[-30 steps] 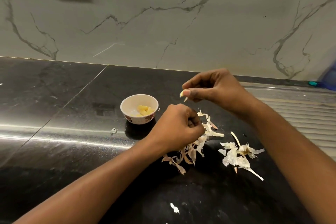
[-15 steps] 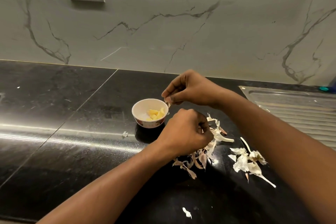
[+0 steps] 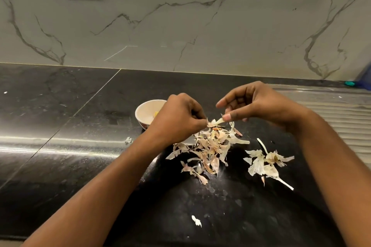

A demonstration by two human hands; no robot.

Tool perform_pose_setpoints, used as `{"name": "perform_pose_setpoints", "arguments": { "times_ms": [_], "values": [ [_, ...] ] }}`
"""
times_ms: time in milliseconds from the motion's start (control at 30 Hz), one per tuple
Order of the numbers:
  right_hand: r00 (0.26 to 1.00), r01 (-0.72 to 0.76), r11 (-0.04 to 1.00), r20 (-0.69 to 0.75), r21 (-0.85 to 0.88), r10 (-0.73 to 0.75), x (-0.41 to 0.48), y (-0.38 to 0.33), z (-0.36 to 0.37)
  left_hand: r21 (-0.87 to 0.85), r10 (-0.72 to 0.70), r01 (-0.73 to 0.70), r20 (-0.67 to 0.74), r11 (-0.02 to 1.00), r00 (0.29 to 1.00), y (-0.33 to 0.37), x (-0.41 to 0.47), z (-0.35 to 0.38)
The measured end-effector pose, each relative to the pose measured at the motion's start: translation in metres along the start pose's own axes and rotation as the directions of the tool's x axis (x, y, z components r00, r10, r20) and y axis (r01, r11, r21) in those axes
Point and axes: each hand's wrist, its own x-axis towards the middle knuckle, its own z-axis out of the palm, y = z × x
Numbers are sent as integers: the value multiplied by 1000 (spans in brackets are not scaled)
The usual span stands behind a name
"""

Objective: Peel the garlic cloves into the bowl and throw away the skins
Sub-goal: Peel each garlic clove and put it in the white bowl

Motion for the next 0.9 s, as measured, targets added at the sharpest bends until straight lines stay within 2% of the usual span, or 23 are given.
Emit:
{"name": "perform_pose_setpoints", "arguments": {
  "times_ms": [133,267,400,600,900],
  "values": [
    [1000,-3,1000,5,-9,3,-3,16,5,47,44,-44,10,998,999,2,-2,1],
    [1000,18,973,-8,-229,-20,-3,26,11,153,112,-112,10,982,994,1,-2,5],
    [1000,-5,905,-30,-426,-9,6,31,25,171,131,-135,32,976,991,0,-1,8],
    [999,-24,831,-35,-556,5,13,29,36,169,151,-152,16,974,988,3,-3,11],
    [997,-64,858,-64,-509,36,5,31,24,163,154,-151,-5,975,988,2,-2,10]
  ]
}}
